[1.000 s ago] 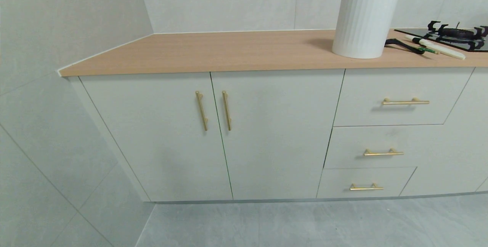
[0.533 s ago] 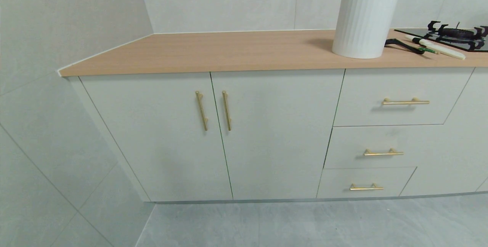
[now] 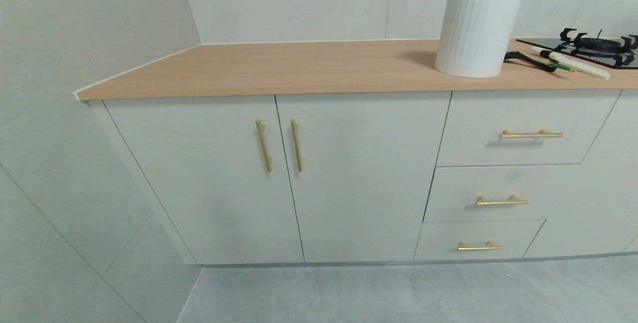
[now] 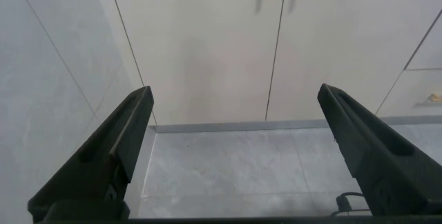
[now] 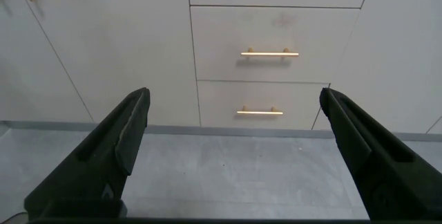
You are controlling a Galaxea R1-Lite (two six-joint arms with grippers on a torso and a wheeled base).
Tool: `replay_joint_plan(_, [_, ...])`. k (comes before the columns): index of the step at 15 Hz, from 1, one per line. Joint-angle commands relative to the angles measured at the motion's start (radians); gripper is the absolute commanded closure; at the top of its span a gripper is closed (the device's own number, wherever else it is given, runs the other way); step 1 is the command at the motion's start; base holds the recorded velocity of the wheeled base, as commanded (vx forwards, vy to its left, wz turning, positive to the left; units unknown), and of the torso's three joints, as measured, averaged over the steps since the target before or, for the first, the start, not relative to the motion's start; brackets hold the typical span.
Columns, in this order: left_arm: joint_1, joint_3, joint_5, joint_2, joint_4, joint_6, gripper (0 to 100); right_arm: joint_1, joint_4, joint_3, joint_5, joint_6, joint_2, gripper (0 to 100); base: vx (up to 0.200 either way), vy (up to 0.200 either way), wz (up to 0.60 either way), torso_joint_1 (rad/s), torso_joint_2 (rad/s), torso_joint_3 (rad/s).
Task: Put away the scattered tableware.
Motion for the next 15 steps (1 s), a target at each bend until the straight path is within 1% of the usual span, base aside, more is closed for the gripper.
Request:
replay_joint_plan(1, [0.001, 0.000, -0.001, 0.001, 0.000, -0.001, 0, 0.000, 0.000, 0.000, 0.000, 0.000, 0.002, 0, 0.000, -0.200, 0.00, 0.007, 0.00, 0.002])
replay_joint_plan(12, [0.001, 0.000, 0.001, 0.001, 0.000, -0.002, 0, 0.000, 0.000, 0.000, 0.000, 0.001, 0.002, 0, 0.000, -0.200, 0.00, 0.002, 0.00, 0.004])
replay_joint_plan(15, [0.001, 0.000, 0.002, 0.001, 0.000, -0.002, 0, 0.000, 0.000, 0.000, 0.000, 0.000, 0.002, 0, 0.000, 0.000, 0.00, 0.000, 0.00, 0.000])
